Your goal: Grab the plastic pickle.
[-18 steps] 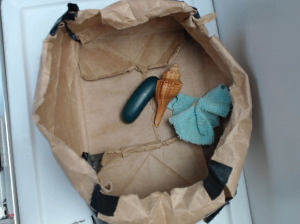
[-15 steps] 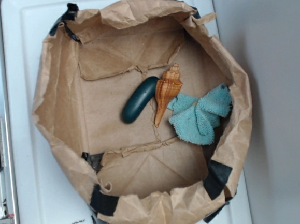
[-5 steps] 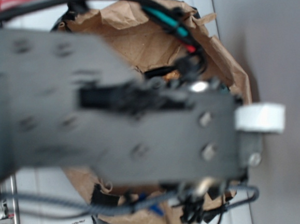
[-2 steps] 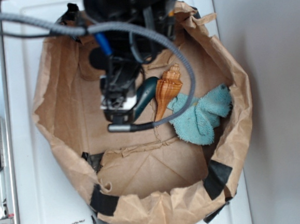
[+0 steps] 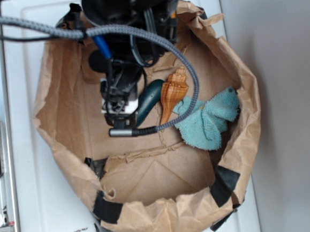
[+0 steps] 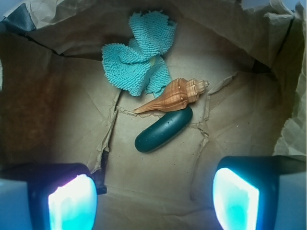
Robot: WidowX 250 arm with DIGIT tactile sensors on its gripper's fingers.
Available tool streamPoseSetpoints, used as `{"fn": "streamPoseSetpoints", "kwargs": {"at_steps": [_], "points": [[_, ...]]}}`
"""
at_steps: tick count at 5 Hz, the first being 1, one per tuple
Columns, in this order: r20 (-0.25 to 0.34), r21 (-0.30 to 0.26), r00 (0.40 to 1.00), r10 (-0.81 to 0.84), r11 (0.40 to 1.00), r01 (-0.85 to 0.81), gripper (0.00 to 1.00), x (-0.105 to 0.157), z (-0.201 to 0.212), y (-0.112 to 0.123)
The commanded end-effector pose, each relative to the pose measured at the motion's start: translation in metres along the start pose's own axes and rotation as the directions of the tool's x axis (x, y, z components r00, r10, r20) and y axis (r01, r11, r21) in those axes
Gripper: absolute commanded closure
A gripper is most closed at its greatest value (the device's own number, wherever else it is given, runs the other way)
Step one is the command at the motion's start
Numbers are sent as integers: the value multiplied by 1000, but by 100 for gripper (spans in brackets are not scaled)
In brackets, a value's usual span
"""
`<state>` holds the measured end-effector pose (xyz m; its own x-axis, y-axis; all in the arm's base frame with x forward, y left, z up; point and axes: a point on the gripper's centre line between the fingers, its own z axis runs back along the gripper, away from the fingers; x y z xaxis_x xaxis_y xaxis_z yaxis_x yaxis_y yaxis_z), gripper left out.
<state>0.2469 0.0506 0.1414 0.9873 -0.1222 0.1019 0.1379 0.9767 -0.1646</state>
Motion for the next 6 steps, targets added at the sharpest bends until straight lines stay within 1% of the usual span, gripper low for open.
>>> {"fn": "streamPoseSetpoints", "kwargs": {"at_steps": [1, 2, 3, 4, 5, 6], "points": [[8, 5, 972, 234, 972, -234, 0, 14, -11, 2], [48, 14, 928, 370, 929, -371, 0, 20, -41, 3], [102, 29, 887, 451, 890, -456, 0, 30, -65, 3], [154, 64, 874, 462, 878, -475, 0, 40, -89, 4], [214, 106, 877, 430, 882, -459, 0, 42, -115, 8], [262, 145, 884, 386, 890, -431, 0, 38, -135, 12]]}}
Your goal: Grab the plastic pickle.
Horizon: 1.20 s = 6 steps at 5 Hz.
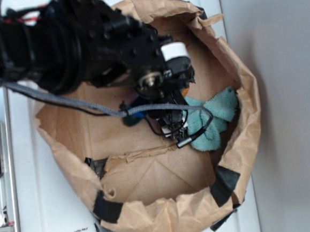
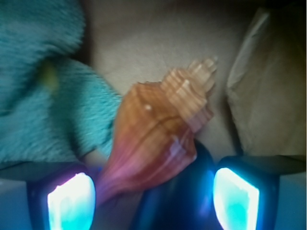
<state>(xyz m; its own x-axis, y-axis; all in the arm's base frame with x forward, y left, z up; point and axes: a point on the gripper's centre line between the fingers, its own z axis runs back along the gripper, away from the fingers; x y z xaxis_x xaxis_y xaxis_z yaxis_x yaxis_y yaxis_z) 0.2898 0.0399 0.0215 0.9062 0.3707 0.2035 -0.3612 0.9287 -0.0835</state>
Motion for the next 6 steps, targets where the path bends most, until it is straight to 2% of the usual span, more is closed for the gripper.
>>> {"fn": "streamPoseSetpoints", "kwargs": {"at_steps": [1, 2, 3, 4, 5, 6], "points": [[120, 49, 985, -121, 992, 116, 0, -7, -24, -2], [137, 14, 977, -163, 987, 162, 0, -12, -14, 2], [134, -34, 975, -175, 983, 181, 100, -14, -1, 2], [88, -60, 981, -173, 982, 178, 53, -10, 15, 2], [30, -101, 986, -165, 981, 168, 0, -7, 38, 5], [-11, -145, 985, -175, 974, 172, 0, -6, 57, 17]]}}
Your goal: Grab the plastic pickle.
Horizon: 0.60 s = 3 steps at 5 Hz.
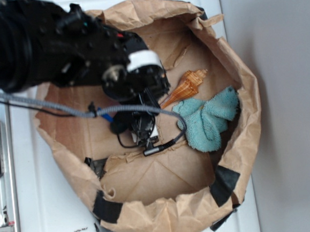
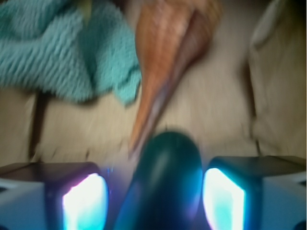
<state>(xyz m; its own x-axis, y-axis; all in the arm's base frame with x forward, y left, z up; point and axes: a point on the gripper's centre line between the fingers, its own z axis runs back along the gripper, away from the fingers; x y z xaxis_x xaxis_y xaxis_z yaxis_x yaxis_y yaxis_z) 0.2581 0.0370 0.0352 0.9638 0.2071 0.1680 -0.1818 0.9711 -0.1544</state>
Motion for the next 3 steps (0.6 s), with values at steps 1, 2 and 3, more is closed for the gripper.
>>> {"fn": "streamPoseSetpoints", "kwargs": {"at_steps": [1, 2, 3], "points": [[25, -52, 999, -37, 998, 38, 0, 11, 45, 21], [39, -36, 998, -44, 998, 46, 0, 6, 39, 25], [43, -11, 999, -27, 1000, 27, 0, 4, 31, 24]]}}
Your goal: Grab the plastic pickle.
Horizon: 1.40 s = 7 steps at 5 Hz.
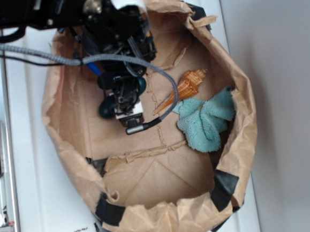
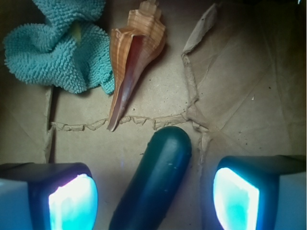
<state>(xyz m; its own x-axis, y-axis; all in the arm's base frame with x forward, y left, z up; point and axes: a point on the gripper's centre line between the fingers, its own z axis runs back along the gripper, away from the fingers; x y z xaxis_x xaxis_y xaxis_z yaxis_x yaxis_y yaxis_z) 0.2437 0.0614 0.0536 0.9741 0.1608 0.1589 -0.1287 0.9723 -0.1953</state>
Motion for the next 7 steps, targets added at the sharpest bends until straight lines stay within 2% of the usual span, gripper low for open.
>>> {"fn": "streamPoseSetpoints", "kwargs": {"at_steps": [1, 2, 3, 4, 5, 6, 7], "points": [[70, 73, 997, 16, 997, -21, 0, 5, -7, -5], [116, 129, 993, -17, 992, 2, 0, -4, -32, -1], [145, 218, 988, -47, 976, 15, 0, -12, -58, 10], [164, 234, 985, -62, 972, 22, 0, -18, -63, 13], [161, 224, 986, -36, 975, -1, 0, -19, -57, 13], [156, 203, 988, -7, 979, -25, 100, -16, -50, 11], [147, 178, 989, 8, 983, -34, 100, -10, -41, 7]]}}
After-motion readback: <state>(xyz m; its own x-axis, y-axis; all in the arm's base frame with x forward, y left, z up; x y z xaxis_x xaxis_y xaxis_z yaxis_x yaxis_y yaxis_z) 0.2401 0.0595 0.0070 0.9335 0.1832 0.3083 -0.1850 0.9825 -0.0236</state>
